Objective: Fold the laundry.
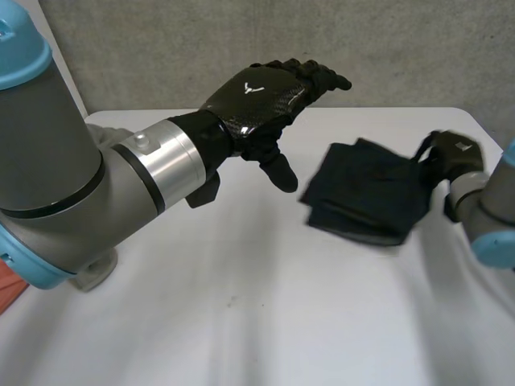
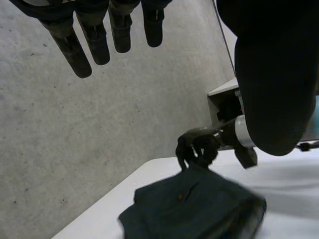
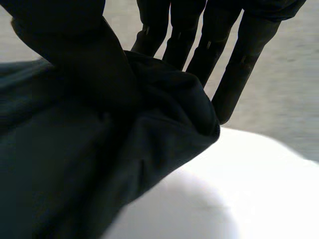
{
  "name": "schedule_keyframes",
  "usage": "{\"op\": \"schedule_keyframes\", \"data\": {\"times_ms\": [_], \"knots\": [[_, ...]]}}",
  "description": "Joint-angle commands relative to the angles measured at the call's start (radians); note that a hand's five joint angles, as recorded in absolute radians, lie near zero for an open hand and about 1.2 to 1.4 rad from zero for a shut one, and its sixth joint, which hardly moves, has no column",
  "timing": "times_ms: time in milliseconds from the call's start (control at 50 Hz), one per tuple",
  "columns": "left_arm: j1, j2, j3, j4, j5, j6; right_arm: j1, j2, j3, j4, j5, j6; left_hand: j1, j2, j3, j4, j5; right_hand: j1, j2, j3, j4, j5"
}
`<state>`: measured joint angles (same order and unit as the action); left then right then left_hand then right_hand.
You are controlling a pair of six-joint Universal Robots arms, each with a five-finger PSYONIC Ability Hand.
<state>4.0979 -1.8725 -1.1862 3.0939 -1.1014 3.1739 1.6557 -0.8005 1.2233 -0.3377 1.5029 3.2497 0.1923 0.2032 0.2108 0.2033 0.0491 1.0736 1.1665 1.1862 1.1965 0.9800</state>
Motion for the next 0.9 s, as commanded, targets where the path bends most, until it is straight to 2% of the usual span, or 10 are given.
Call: {"op": "schedule_keyframes", "data": {"times_ms": [20, 120, 340, 360, 420, 440, 800, 860, 880, 900], "knots": [[0.001, 0.009, -0.001, 0.006, -0.014, -0.015, -0.114, 0.242, -0.444, 0.187, 0.131, 0.045, -0.018, -0.029, -0.036, -0.029, -0.049, 0.323, 0.230, 0.210, 0.200, 0.242], [0.001, 0.019, -0.015, 0.006, -0.018, -0.017, -0.169, 0.363, -0.646, 0.311, 0.140, 0.082, -0.018, -0.029, -0.036, -0.029, -0.049, 0.323, 0.230, 0.210, 0.200, 0.242], [0.012, 0.024, -0.035, 0.020, -0.012, -0.014, -0.209, 0.281, -0.512, 0.273, 0.022, 0.024, -0.018, -0.029, -0.036, -0.029, -0.049, 0.323, 0.230, 0.210, 0.200, 0.242], [0.012, 0.023, -0.035, 0.020, -0.012, -0.014, -0.218, 0.270, -0.496, 0.267, -0.004, 0.001, -0.018, -0.029, -0.036, -0.029, -0.049, 0.238, 0.145, 0.125, 0.115, 0.157], [0.010, 0.021, -0.036, 0.020, -0.012, -0.018, -0.231, 0.264, -0.489, 0.278, -0.065, -0.037, -0.018, -0.029, -0.036, -0.029, -0.049, -0.749, -0.842, -0.861, -0.872, -0.830], [0.009, 0.020, -0.038, 0.020, -0.012, -0.017, -0.240, 0.265, -0.487, 0.292, -0.104, -0.062, -0.018, -0.029, -0.036, -0.029, -0.049, -0.899, -0.992, -1.012, -1.022, -0.980], [-0.001, -0.003, -0.038, 0.038, -0.017, -0.018, -0.258, 0.421, -0.703, 0.462, -0.291, -0.156, -0.018, -0.029, -0.036, -0.029, -0.049, -0.889, -0.982, -1.001, -1.012, -0.970], [0.001, -0.002, -0.039, 0.038, -0.017, -0.018, -0.252, 0.437, -0.728, 0.474, -0.300, -0.169, -0.018, -0.029, -0.036, -0.029, -0.049, -0.309, -0.402, -0.421, -0.431, -0.390], [0.002, 0.000, -0.038, 0.038, -0.017, -0.017, -0.252, 0.441, -0.743, 0.474, -0.291, -0.166, -0.018, -0.029, -0.036, -0.029, -0.049, 0.316, 0.223, 0.204, 0.193, 0.235], [0.002, 0.000, -0.038, 0.038, -0.017, -0.017, -0.252, 0.442, -0.748, 0.471, -0.285, -0.163, -0.018, -0.029, -0.036, -0.029, -0.049, 0.323, 0.230, 0.210, 0.200, 0.242]]}}
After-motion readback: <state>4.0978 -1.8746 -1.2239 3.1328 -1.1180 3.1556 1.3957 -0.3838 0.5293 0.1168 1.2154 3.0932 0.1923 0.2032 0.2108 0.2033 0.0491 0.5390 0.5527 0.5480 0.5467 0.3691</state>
